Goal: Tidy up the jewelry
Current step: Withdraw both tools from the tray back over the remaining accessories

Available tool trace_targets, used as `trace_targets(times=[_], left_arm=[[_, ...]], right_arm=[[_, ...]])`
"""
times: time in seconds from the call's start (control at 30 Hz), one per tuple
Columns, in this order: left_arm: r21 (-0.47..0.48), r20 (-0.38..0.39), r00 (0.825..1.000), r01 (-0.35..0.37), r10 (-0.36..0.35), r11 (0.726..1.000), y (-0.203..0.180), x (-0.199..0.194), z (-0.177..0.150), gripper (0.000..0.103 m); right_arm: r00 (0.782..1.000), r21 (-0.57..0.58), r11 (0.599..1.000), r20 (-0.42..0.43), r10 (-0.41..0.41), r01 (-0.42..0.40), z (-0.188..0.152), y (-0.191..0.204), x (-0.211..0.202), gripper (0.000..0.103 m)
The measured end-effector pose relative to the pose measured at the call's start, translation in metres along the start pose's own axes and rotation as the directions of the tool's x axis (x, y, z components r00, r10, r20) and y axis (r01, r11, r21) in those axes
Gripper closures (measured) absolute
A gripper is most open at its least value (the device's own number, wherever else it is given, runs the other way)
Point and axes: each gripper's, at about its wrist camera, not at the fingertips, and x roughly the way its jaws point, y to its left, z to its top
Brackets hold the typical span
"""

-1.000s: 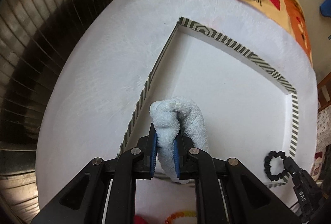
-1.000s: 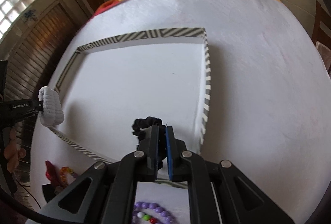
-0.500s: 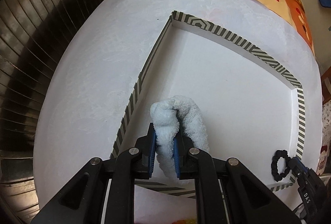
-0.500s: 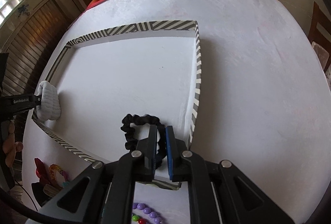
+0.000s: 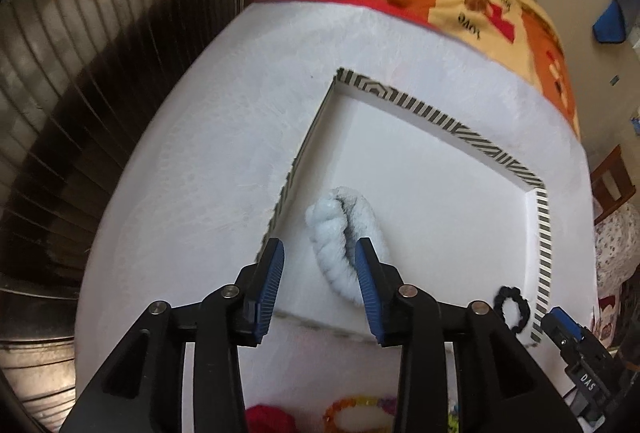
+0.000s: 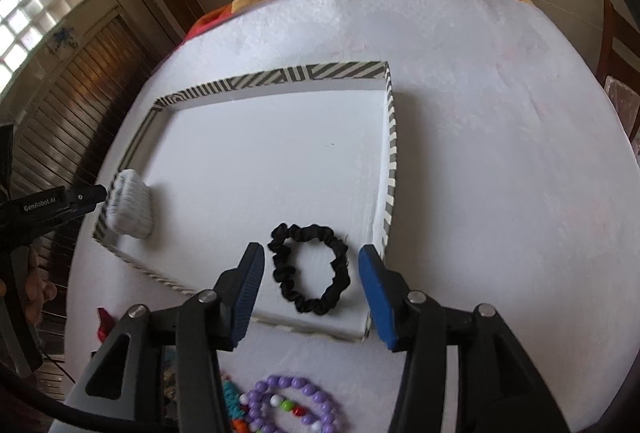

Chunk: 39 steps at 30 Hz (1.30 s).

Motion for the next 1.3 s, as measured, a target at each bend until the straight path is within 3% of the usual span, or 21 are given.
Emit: trace_targets(times=[0.2,0.67,0.8,1.0,1.3], left_arm=[[0.016,-0.009,0.997,0.082,-0.082,0.996,0.007,-0.027,-0.029,0.085],[0.023,-0.145,0.986,0.088,-0.084,0.996,0.011,-0.052,-0.133,0.085],[0.017,-0.162,0.984,0.075,-0.071,0.997,0.017,-0.055,-0.155,0.085],[0.002,-0.185,0.980,0.069,-0.067,0.998,0.022,-0.052,-0.173,0.085],[-0.011,-0.178,0.981,0.069,-0.070,0.998,0.028,-0.059,-0.186,0.085]], right_arm=[[1.000,-0.043,0.999,0.022,0.005,-0.004,-0.016,0.005,-0.033,0.049],[0.997,-0.151,0.986,-0.053,0.058,-0.065,-0.100,0.024,-0.060,0.049],[0.992,-0.169,0.980,-0.088,0.094,-0.108,-0.118,0.032,-0.053,0.059],[0.989,-0.210,0.969,-0.103,0.109,-0.129,-0.121,0.050,-0.037,0.067],[0.987,-0.249,0.959,-0.120,0.108,-0.135,-0.123,0.060,-0.038,0.067]])
